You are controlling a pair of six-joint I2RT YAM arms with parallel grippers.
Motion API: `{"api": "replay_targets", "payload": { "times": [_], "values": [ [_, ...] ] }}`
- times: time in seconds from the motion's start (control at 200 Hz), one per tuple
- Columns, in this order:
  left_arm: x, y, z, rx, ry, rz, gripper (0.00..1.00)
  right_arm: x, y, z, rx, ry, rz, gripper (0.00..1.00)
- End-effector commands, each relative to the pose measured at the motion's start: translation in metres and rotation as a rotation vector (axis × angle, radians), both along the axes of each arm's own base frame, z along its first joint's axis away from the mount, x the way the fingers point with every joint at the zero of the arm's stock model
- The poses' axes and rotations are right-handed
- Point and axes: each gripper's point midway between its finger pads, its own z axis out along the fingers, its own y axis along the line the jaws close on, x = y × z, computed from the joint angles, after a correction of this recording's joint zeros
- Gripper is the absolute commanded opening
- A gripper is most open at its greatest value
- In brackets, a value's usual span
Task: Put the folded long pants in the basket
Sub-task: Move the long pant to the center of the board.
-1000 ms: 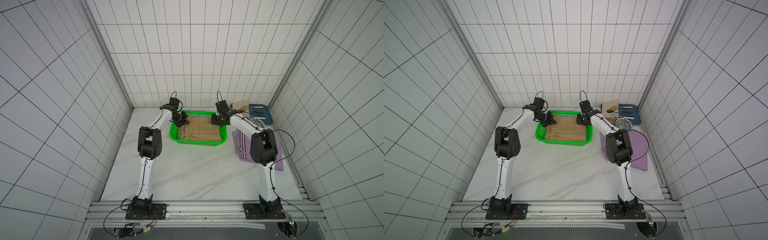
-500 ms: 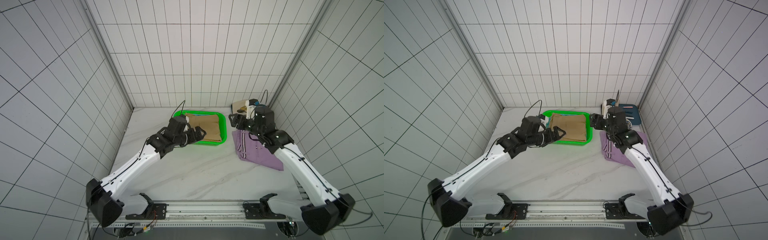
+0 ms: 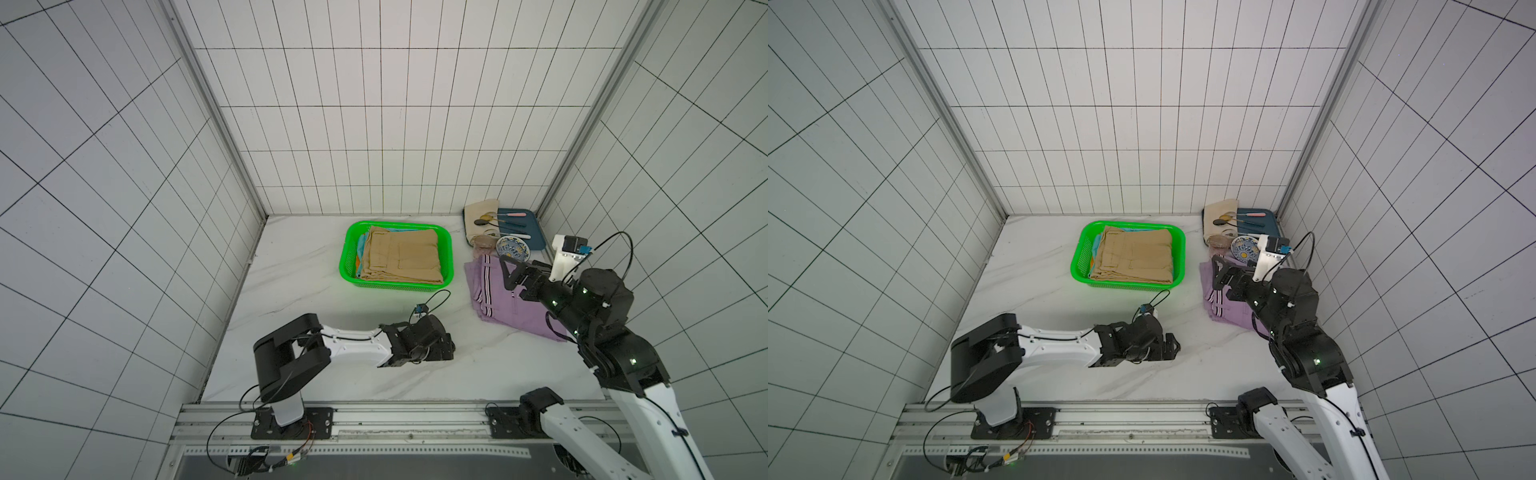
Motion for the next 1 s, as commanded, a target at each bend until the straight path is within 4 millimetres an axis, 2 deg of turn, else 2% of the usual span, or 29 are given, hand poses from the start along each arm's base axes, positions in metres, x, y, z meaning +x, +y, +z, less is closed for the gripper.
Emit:
{"api": "replay_targets", "payload": {
  "times": [0.0, 0.05, 0.3, 0.545, 0.639, 0.744, 0.784, 0.864, 0.954, 0.994],
  "values": [
    [0.015, -0.036, 0.0, -0.052, -0.005, -0.004, 0.97, 0.01, -0.005, -0.024, -0.052, 0.084, -0.038, 1.0],
    [0.019, -0.046, -0.007, -0.041, 0.001, -0.009, 0.97, 0.011, -0.005, -0.026, -0.056, 0.096, -0.044, 1.0],
    [0.047, -0.066, -0.061, -0.006, 0.112, 0.027, 0.92, 0.01, -0.012, -0.025, -0.059, 0.087, -0.071, 1.0],
    [0.067, -0.085, -0.098, 0.062, 0.146, 0.054, 0.91, 0.008, -0.013, -0.023, -0.055, 0.081, -0.069, 1.0],
    [0.073, -0.091, -0.11, 0.075, 0.159, 0.059, 0.86, 0.008, -0.012, -0.023, -0.052, 0.084, -0.065, 1.0],
    [0.076, -0.097, -0.122, 0.073, 0.178, 0.06, 0.7, 0.007, -0.01, -0.023, -0.048, 0.085, -0.053, 1.0],
    [0.076, -0.098, -0.127, 0.073, 0.187, 0.06, 0.61, 0.007, -0.01, -0.022, -0.049, 0.084, -0.053, 1.0],
    [0.077, -0.1, -0.134, 0.072, 0.205, 0.058, 0.39, 0.006, -0.011, -0.021, -0.047, 0.079, -0.055, 1.0],
    [0.077, -0.101, -0.138, 0.06, 0.224, 0.052, 0.0, 0.004, -0.011, -0.02, -0.042, 0.074, -0.052, 1.0],
    [0.076, -0.099, -0.14, 0.063, 0.233, 0.053, 0.0, 0.004, -0.011, -0.02, -0.043, 0.074, -0.052, 1.0]
  ]
}}
